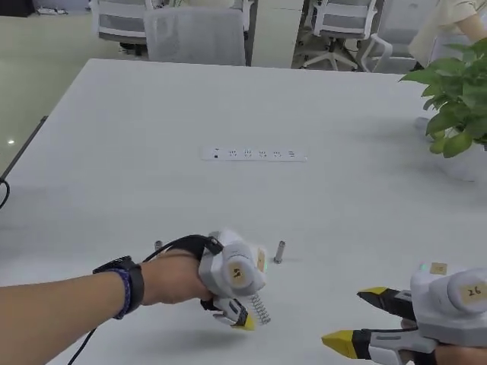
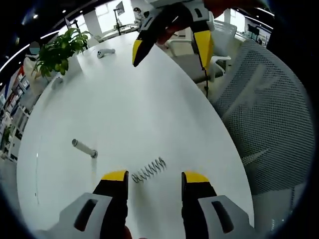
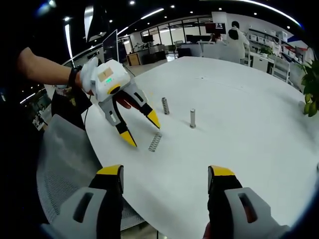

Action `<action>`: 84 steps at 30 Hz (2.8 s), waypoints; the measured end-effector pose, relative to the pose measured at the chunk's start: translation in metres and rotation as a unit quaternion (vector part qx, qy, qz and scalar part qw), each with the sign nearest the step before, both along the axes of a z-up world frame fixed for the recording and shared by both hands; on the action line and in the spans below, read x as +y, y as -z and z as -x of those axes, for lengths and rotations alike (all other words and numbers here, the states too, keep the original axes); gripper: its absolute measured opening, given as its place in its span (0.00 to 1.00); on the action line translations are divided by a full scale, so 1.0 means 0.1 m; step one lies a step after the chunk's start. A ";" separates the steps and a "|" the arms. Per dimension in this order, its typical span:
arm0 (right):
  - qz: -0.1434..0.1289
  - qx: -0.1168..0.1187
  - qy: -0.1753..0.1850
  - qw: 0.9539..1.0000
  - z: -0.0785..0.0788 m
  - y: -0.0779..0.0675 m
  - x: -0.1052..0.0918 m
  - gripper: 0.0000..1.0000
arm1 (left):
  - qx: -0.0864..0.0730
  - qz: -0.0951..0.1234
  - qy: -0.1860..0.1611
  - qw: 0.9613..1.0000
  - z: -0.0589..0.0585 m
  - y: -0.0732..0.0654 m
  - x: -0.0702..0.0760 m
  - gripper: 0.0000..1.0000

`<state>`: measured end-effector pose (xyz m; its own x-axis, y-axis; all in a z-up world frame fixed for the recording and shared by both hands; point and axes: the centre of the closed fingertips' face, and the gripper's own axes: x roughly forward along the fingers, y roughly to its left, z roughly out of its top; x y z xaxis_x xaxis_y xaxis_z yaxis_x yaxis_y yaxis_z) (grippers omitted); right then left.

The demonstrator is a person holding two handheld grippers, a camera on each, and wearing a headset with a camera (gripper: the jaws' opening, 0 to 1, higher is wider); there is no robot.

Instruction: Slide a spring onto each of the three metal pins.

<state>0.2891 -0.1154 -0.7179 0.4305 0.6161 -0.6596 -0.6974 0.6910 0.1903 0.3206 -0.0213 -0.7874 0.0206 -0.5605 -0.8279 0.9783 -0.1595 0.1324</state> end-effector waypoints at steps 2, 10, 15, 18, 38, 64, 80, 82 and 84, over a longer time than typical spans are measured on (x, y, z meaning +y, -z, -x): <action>0.000 0.000 0.000 1.000 -0.01 0.00 0.01 0.67 | 0.003 0.001 0.002 1.000 0.00 0.02 -0.03 0.35; -0.002 0.002 -0.003 1.000 0.00 -0.01 0.00 0.67 | 0.029 -0.003 0.000 1.000 0.04 0.12 -0.06 0.24; 0.002 0.003 -0.004 1.000 0.01 -0.01 -0.04 0.66 | 0.035 -0.008 -0.017 0.999 0.01 0.19 0.01 0.19; 0.003 0.004 -0.001 1.000 0.02 -0.01 -0.07 0.66 | 0.036 -0.010 -0.021 0.999 0.02 0.20 0.06 0.17; 0.002 0.003 -0.014 1.000 0.02 -0.02 0.04 0.66 | 0.085 -0.007 -0.108 0.990 0.04 0.21 0.39 0.05; -0.011 0.013 -0.062 0.998 0.02 0.00 0.37 0.64 | 0.129 0.037 -0.230 0.964 0.08 0.08 0.75 0.02; -0.022 0.021 -0.099 0.995 0.04 -0.02 0.63 0.63 | 0.117 0.069 -0.271 0.953 0.12 -0.12 1.07 0.02; -0.025 0.021 -0.102 0.994 0.03 -0.04 0.67 0.63 | 0.116 0.074 -0.277 0.951 0.12 -0.14 1.10 0.02; -0.026 0.021 -0.108 0.994 0.04 -0.04 0.72 0.63 | 0.114 0.078 -0.283 0.949 0.13 -0.17 1.14 0.02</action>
<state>0.2855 -0.0438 -0.7137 0.2584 0.7249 -0.6385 -0.8189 0.5150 0.2533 0.3074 0.0928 -0.7708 0.1849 -0.6289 -0.7552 0.9077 0.4038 -0.1140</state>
